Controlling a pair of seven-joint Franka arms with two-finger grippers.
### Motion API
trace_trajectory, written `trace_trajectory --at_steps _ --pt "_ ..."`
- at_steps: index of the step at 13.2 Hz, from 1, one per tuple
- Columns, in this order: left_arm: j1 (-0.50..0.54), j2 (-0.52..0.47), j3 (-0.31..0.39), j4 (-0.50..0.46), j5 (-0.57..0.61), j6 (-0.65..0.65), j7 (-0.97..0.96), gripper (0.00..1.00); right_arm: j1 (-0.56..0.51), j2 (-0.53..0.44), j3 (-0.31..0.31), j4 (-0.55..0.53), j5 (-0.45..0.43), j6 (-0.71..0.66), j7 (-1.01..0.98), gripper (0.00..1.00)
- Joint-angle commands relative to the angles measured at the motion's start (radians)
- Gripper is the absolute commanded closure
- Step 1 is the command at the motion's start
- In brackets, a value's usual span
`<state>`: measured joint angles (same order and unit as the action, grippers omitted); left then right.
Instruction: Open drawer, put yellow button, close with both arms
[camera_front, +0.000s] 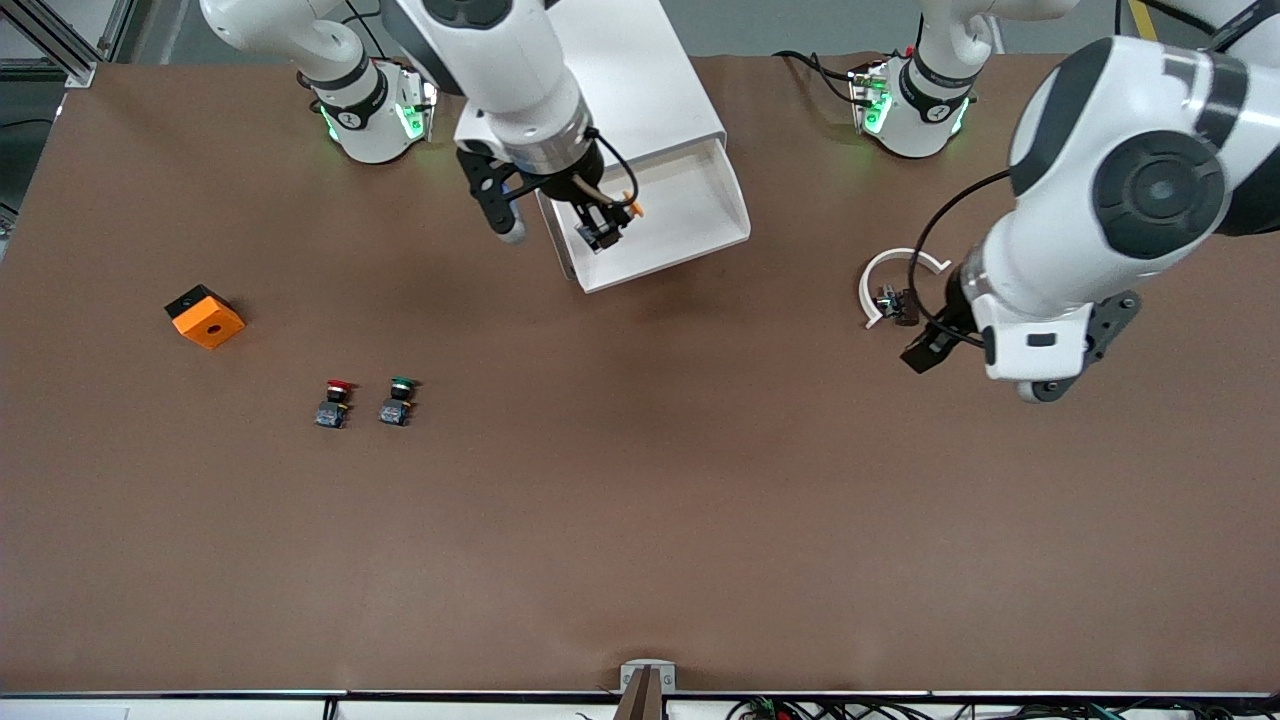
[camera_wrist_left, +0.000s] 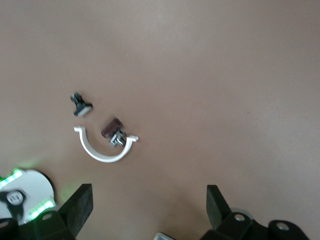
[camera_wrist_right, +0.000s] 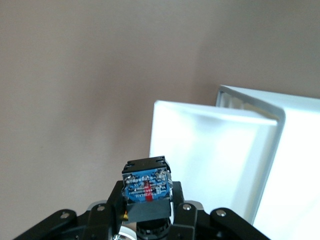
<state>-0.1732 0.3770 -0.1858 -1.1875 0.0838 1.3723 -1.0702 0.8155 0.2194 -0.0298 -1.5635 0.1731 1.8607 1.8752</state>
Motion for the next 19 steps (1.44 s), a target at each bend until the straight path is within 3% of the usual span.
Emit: trace_trajectory --at_steps 1,6,10,16,19 --pt "0.037 -0.049 0.002 -0.03 0.013 0.001 0.104 0.0 0.059 0.067 -0.018 0.083 -0.037 -0.075 0.12 1.0" --pt "0.138 -0.115 0.0 -0.04 0.013 0.011 0.402 0.0 0.111 0.182 -0.018 0.193 -0.046 -0.117 0.263 1.0" --pt "0.21 -0.133 -0.003 -0.064 0.004 0.008 0.723 0.0 0.149 0.221 -0.018 0.2 -0.06 -0.11 0.318 1.0" --pt "0.21 -0.156 -0.026 -0.109 -0.006 0.014 0.895 0.0 0.188 0.264 -0.018 0.2 -0.06 -0.066 0.397 1.0" --pt "0.21 -0.222 -0.044 -0.235 -0.013 0.124 0.895 0.0 0.2 0.282 -0.019 0.2 -0.061 -0.051 0.4 1.0"
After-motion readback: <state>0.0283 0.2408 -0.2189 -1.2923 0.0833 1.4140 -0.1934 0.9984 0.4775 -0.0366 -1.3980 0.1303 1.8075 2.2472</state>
